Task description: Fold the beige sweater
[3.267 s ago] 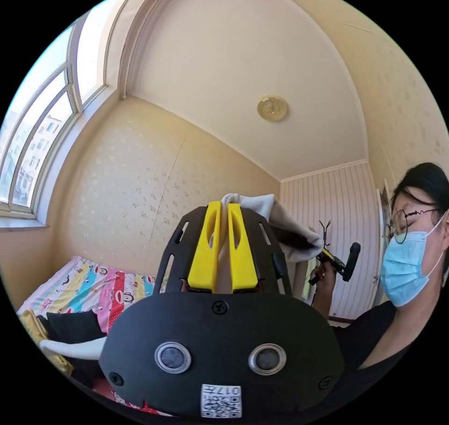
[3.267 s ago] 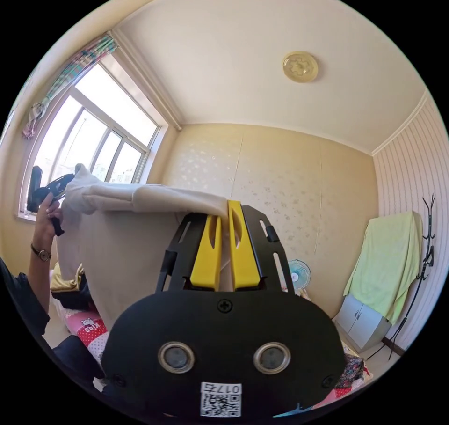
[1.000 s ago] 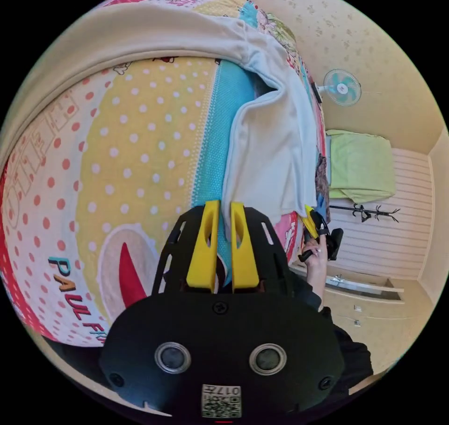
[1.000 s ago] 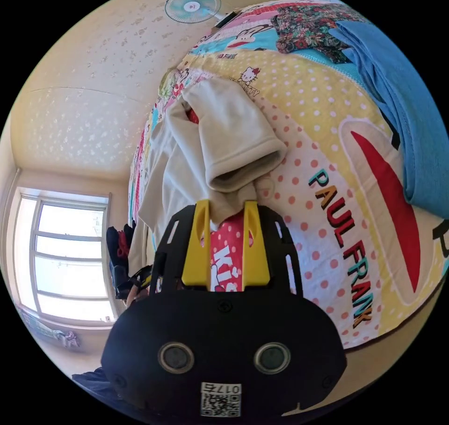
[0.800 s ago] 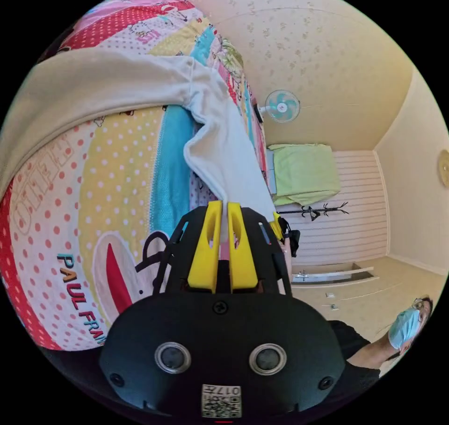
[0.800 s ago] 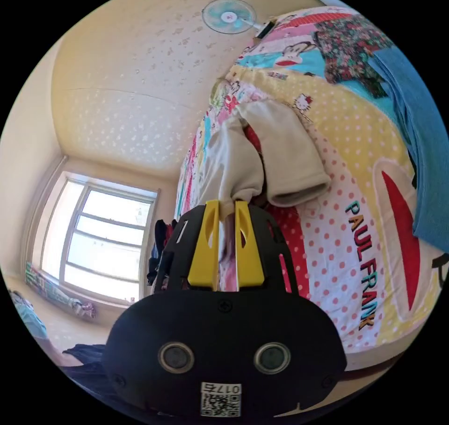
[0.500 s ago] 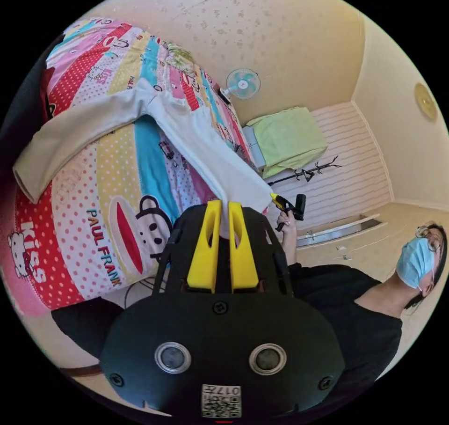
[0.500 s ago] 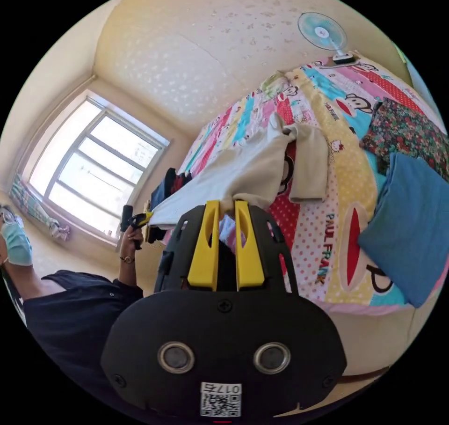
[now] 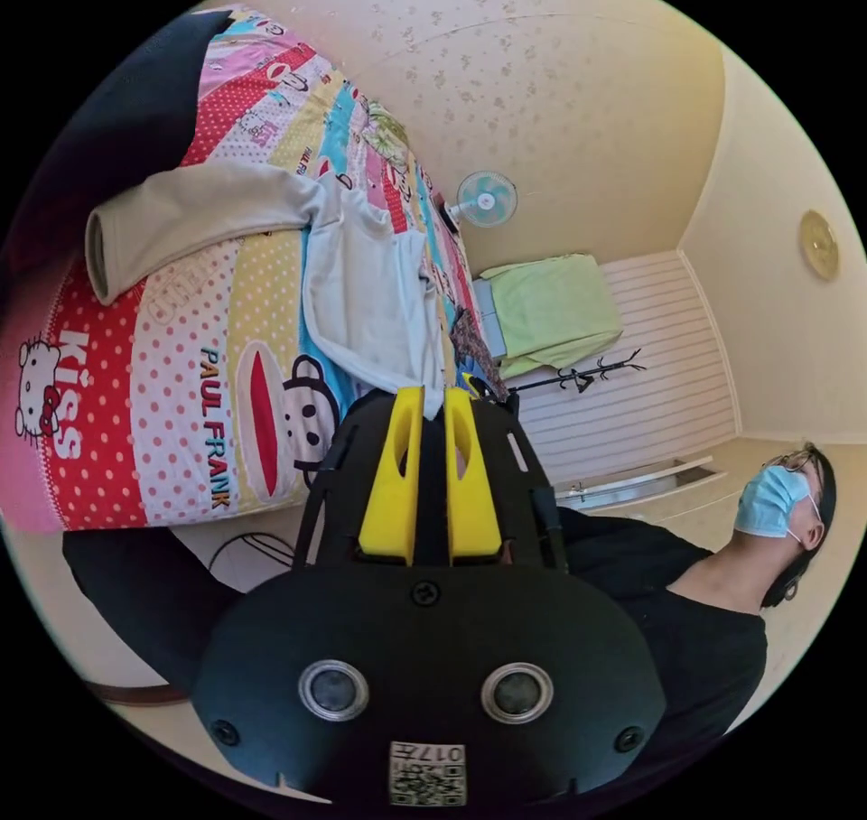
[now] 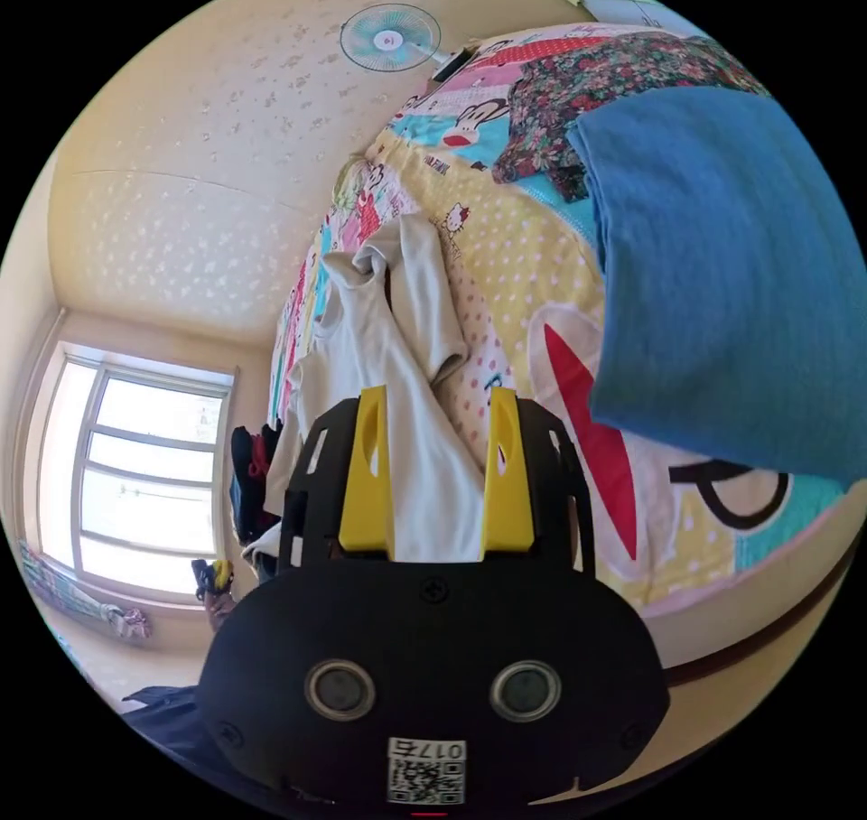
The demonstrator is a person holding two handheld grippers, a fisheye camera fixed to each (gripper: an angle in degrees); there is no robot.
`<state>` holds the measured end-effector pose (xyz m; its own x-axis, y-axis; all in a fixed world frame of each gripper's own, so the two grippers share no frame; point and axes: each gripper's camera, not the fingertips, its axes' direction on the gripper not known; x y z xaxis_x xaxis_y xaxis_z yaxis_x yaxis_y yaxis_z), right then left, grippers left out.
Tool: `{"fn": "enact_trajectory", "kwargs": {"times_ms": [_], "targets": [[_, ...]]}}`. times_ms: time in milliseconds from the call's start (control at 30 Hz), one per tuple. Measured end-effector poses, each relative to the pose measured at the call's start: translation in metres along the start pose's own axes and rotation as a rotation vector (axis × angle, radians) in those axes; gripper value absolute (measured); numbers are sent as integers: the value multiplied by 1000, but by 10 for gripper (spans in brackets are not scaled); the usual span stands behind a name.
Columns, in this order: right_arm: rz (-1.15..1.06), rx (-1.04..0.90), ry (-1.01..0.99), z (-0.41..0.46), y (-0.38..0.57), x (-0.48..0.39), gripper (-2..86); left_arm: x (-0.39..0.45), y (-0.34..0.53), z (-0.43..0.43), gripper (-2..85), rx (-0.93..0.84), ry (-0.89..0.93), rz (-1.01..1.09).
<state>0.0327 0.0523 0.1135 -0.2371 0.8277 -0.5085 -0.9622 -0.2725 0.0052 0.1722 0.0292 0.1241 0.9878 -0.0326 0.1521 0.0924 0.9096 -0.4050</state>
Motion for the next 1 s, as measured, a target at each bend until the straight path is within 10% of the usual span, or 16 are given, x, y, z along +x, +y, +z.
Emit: {"fn": "enact_trajectory", "kwargs": {"times_ms": [200, 500, 1000], "targets": [[-148, -172, 180, 44, -48, -49, 68, -2, 6, 1, 40, -39, 39, -19], [-84, 296, 631, -172, -101, -70, 48, -37, 26, -28, 12, 32, 53, -125], [134, 310, 175, -151, -30, 67, 133, -31, 17, -49, 23, 19, 40, -106]]}}
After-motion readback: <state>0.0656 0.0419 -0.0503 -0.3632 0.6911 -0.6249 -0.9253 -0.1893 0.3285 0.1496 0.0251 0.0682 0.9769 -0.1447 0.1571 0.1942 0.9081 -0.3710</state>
